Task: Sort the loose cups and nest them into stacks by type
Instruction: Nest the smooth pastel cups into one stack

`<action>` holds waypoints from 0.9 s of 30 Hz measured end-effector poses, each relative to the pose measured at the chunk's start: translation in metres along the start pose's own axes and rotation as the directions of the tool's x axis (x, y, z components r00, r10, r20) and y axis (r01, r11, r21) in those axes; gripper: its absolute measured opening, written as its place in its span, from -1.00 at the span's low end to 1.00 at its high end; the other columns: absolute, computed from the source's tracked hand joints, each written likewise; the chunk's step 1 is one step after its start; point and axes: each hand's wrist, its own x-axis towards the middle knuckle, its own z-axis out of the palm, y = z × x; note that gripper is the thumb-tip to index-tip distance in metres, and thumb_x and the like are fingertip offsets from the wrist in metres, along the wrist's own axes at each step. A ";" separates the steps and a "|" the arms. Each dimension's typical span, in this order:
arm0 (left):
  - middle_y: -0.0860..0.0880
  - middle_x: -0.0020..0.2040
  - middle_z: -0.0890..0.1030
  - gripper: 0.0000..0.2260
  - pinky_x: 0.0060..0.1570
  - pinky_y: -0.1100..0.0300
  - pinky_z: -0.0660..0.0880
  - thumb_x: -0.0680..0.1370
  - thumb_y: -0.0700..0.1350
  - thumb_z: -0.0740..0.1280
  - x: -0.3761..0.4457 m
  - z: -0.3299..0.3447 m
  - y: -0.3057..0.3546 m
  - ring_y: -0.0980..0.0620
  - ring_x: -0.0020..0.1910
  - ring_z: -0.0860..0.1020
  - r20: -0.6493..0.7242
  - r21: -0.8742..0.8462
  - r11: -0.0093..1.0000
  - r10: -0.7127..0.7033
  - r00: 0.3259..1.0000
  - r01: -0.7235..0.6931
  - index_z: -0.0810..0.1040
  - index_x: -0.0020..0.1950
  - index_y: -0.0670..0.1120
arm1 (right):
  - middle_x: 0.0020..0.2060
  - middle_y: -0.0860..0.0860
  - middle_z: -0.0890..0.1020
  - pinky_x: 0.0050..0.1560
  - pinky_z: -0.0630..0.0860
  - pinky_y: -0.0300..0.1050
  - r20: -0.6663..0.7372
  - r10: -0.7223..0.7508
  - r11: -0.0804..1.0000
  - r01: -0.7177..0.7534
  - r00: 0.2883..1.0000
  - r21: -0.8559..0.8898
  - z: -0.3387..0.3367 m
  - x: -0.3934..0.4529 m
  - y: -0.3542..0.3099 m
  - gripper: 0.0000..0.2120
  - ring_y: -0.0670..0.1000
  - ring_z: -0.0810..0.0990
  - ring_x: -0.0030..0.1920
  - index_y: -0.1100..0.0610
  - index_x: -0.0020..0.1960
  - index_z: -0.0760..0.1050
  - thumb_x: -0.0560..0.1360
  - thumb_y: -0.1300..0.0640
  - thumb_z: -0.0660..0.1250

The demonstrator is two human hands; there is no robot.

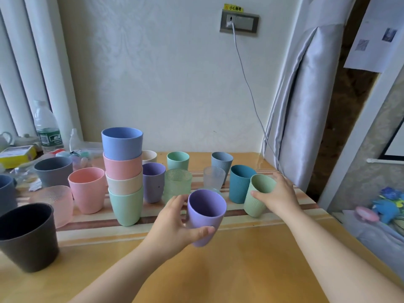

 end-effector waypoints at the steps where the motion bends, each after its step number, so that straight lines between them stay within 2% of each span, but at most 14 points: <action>1: 0.18 0.12 0.53 -0.39 0.09 0.17 0.53 0.16 0.22 0.50 0.000 -0.003 0.001 0.21 0.10 0.52 -0.010 -0.006 1.000 -0.002 1.000 0.002 0.40 0.15 0.19 | 0.34 0.11 0.32 0.09 0.31 -0.14 -0.002 -0.018 1.000 0.018 1.000 0.021 -0.003 -0.004 -0.003 -0.17 0.08 0.33 0.31 0.06 0.42 0.19 0.26 0.01 0.51; 4: 0.20 0.10 0.56 -0.37 0.06 0.23 0.53 0.17 0.18 0.51 -0.002 -0.012 0.008 0.27 0.09 0.51 -0.032 -0.026 1.000 -0.002 0.999 0.001 0.43 0.18 0.11 | 0.36 0.04 0.31 0.21 0.28 -0.14 -0.013 -0.122 0.987 0.122 0.992 0.105 -0.015 -0.020 -0.018 -0.12 0.04 0.32 0.34 0.00 0.46 0.12 0.27 0.03 0.51; 8: 0.19 0.08 0.58 -0.39 0.03 0.21 0.54 0.17 0.16 0.51 -0.007 -0.028 0.022 0.22 0.05 0.54 -0.065 -0.042 0.999 0.004 0.998 -0.007 0.43 0.18 0.11 | 0.30 -0.10 0.38 0.22 0.30 -0.20 0.016 -0.273 0.932 0.260 0.962 0.253 -0.028 -0.040 -0.056 -0.11 -0.08 0.39 0.26 -0.10 0.45 0.10 0.26 0.00 0.52; 12: 0.23 0.08 0.56 -0.44 -0.11 0.49 0.45 0.25 0.01 0.55 -0.021 -0.060 0.039 0.32 0.01 0.50 -0.146 -0.021 0.997 0.068 0.987 -0.072 0.43 0.19 0.11 | 0.23 -0.16 0.45 0.27 0.34 -0.17 0.005 -0.394 0.834 0.356 0.919 0.421 -0.031 -0.058 -0.115 -0.08 -0.13 0.44 0.22 -0.14 0.41 0.14 0.18 -0.10 0.54; 15: 0.27 0.07 0.55 -0.43 -0.12 0.52 0.42 0.25 0.02 0.56 -0.032 -0.094 0.047 0.33 0.03 0.49 -0.223 0.029 0.993 0.117 0.968 -0.114 0.42 0.20 0.15 | 0.20 -0.18 0.45 0.27 0.34 -0.18 -0.012 -0.474 0.750 0.411 0.880 0.519 -0.027 -0.068 -0.164 -0.12 -0.13 0.46 0.21 -0.10 0.42 0.16 0.22 -0.06 0.54; 19: 0.22 0.02 0.60 -0.46 -0.16 0.40 0.48 0.19 0.12 0.54 -0.046 -0.138 0.049 0.28 -0.01 0.53 -0.326 0.024 0.996 0.088 0.941 -0.085 0.46 0.13 0.16 | 0.27 -0.13 0.45 0.27 0.38 -0.10 0.027 -0.498 0.742 0.410 0.867 0.530 -0.010 -0.073 -0.207 -0.11 -0.09 0.45 0.22 -0.11 0.42 0.14 0.21 -0.12 0.52; 23: 0.17 -0.04 0.63 -0.49 -0.19 0.36 0.50 0.15 0.20 0.47 -0.046 -0.178 0.054 0.26 -0.08 0.57 -0.416 0.003 0.997 0.075 0.906 -0.080 0.49 0.07 0.18 | 0.31 -0.08 0.44 0.25 0.40 -0.04 0.140 -0.446 0.801 0.325 0.884 0.502 0.018 -0.082 -0.201 -0.09 -0.05 0.44 0.25 -0.13 0.41 0.14 0.19 -0.15 0.52; 25: 0.14 -0.06 0.63 -0.45 -0.20 0.36 0.50 0.16 0.21 0.45 -0.035 -0.196 0.063 0.26 -0.10 0.57 -0.462 -0.030 0.994 0.079 0.883 -0.104 0.51 0.10 0.09 | 0.30 -0.11 0.44 0.15 0.43 -0.10 0.204 -0.419 0.826 0.277 0.885 0.491 0.029 -0.089 -0.188 -0.12 -0.08 0.45 0.22 -0.14 0.41 0.15 0.20 -0.13 0.52; 27: 0.14 -0.13 0.62 -0.51 -0.29 0.46 0.44 0.20 0.17 0.45 -0.017 -0.210 0.075 0.30 -0.19 0.55 -0.491 -0.074 0.986 0.093 0.866 -0.148 0.53 0.08 0.03 | 0.26 -0.15 0.45 -0.03 0.41 -0.25 0.268 -0.405 0.843 0.244 0.874 0.479 0.038 -0.095 -0.175 -0.19 -0.19 0.47 0.09 -0.15 0.37 0.20 0.24 -0.08 0.53</action>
